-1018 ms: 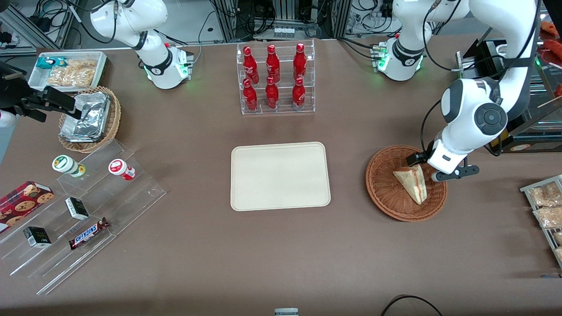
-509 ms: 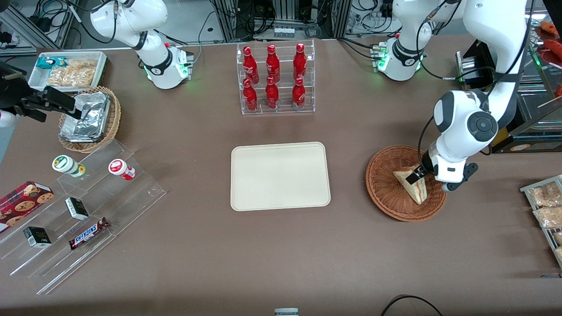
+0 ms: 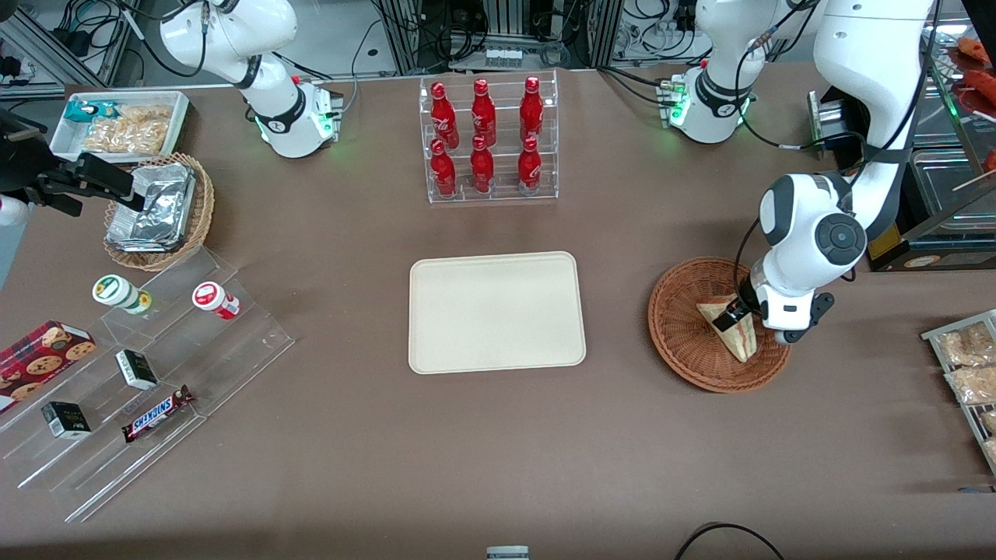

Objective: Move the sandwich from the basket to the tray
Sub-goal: 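Lower the left gripper and close it on the wrapped sandwich, then lift the sandwich out of the basket and carry it toward the tray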

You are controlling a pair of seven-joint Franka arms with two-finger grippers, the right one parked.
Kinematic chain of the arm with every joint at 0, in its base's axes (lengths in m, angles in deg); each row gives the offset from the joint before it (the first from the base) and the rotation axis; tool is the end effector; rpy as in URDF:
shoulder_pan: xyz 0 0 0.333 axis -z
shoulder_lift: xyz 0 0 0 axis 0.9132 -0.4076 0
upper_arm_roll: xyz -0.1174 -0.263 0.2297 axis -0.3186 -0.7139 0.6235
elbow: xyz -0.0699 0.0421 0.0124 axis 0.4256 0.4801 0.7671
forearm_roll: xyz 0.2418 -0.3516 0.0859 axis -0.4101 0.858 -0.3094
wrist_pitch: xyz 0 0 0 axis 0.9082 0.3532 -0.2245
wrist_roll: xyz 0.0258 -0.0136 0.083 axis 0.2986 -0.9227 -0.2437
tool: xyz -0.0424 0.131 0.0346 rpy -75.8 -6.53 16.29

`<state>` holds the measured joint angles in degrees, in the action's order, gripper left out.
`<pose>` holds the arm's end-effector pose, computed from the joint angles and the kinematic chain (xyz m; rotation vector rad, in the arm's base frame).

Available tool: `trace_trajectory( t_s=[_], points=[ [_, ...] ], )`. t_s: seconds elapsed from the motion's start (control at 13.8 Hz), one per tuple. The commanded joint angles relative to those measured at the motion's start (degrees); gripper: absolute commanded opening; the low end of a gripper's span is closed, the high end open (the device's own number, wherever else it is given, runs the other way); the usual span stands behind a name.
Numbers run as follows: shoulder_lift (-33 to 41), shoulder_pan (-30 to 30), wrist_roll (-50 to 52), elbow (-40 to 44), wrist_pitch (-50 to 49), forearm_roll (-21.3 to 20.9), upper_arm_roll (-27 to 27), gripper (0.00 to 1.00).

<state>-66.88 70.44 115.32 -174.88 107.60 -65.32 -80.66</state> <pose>0.5809 -0.0649 0.2305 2.9324 1.0925 -0.0748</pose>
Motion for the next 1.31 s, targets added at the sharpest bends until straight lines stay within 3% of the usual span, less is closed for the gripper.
trace_trajectory(
  t_s=[0.0,0.07,0.22,0.51,0.8,0.95,1.24],
  points=[
    [0.16,0.51,1.41,0.39,-0.49,0.62,0.12,0.31],
    [0.25,0.51,1.41,0.48,-1.19,0.62,0.12,0.17],
    [0.69,0.51,0.8,1.44,-3.56,0.62,0.03,0.09],
    [0.34,1.65,0.27,13.72,-24.79,-0.17,-0.24,0.09],
    [-0.44,7.61,-0.17,17.96,-26.51,-0.6,-0.24,0.09],
    [-3.17,11.05,-4.98,20.69,-26.6,-1.66,-0.32,0.09],
    [-9.57,20.27,-5.27,27.97,-26.51,-1.4,-1.11,0.1]
  ],
)
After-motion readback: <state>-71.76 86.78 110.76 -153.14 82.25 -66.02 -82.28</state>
